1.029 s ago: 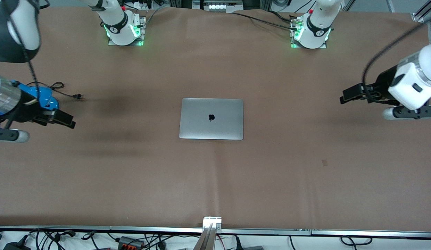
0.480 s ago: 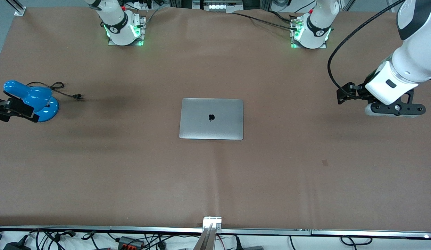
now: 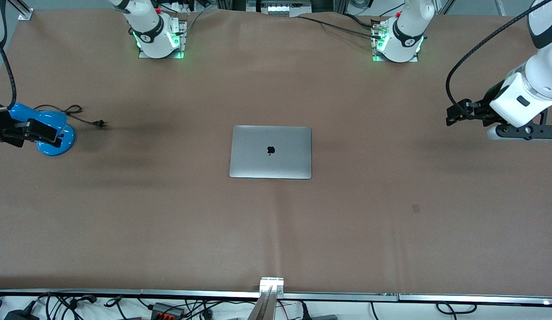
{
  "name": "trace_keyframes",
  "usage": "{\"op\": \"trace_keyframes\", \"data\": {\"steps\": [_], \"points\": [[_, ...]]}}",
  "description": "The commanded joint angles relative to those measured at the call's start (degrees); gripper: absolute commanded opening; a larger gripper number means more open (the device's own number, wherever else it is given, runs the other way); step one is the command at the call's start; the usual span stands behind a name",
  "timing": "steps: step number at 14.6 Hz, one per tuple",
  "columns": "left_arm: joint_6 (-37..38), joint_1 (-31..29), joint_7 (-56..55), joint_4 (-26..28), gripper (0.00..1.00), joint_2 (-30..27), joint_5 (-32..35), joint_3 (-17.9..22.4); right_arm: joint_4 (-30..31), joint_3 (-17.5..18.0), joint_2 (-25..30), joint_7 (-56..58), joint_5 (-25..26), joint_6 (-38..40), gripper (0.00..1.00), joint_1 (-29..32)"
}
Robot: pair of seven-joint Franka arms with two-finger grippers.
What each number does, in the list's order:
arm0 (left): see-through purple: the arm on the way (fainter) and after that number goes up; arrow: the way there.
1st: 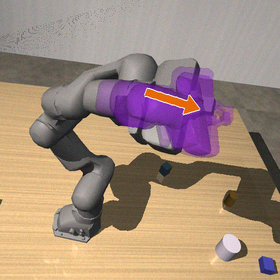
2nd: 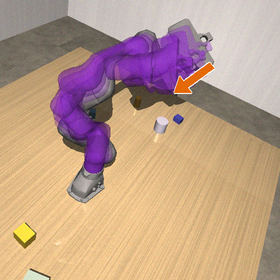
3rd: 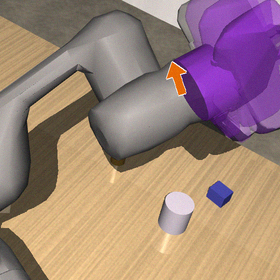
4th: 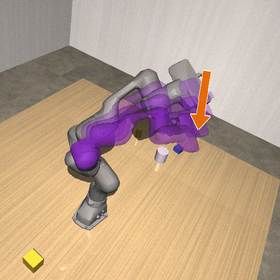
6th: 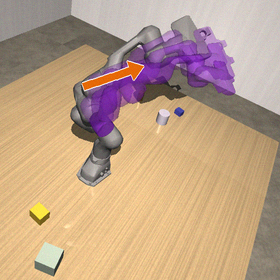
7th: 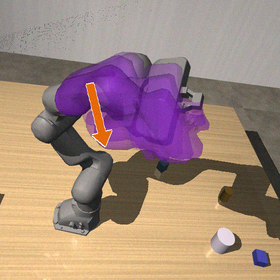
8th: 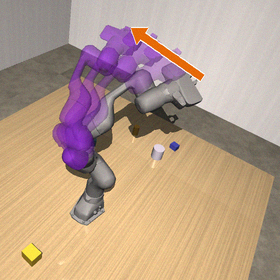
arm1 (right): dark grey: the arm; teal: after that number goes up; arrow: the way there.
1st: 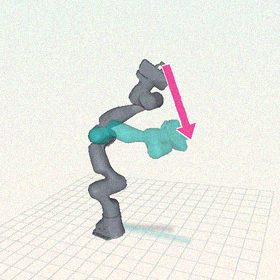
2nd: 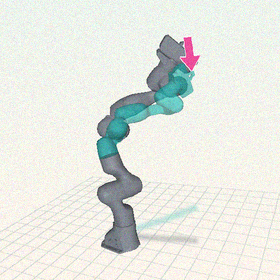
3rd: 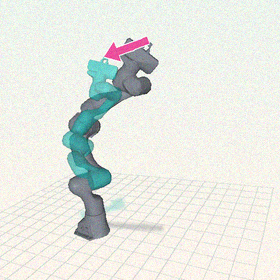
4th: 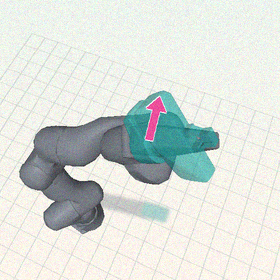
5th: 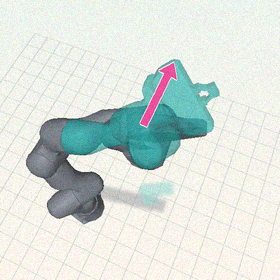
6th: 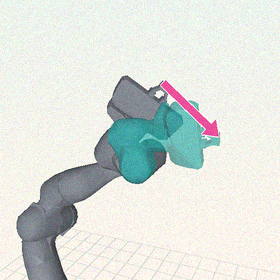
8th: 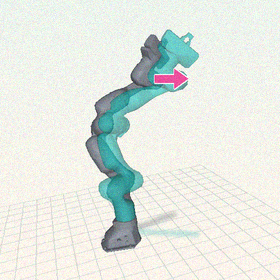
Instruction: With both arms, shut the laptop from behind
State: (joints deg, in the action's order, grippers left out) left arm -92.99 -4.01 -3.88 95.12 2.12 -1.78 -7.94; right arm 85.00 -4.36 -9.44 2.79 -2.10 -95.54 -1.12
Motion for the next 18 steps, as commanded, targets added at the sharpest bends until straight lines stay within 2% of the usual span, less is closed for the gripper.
{"op": "trace_keyframes", "data": {"steps": [1,6,18], "points": [[-1.23,0.58,0.63,0.78,1.0,-1.16,-1.13,0.73,13.06,0.4,9.6,0.2,2.18,-4.12,1.0,-0.02],[-1.14,0.49,0.36,0.68,1.0,-0.98,-1.21,0.73,13.88,0.49,13.04,0.38,2.45,-0.87,1.0,-0.11],[-0.88,0.49,0.45,0.68,1.0,-0.89,-1.21,0.73,12.56,0.4,12.34,0.47,2.54,-2.1,1.0,-0.2]]}}
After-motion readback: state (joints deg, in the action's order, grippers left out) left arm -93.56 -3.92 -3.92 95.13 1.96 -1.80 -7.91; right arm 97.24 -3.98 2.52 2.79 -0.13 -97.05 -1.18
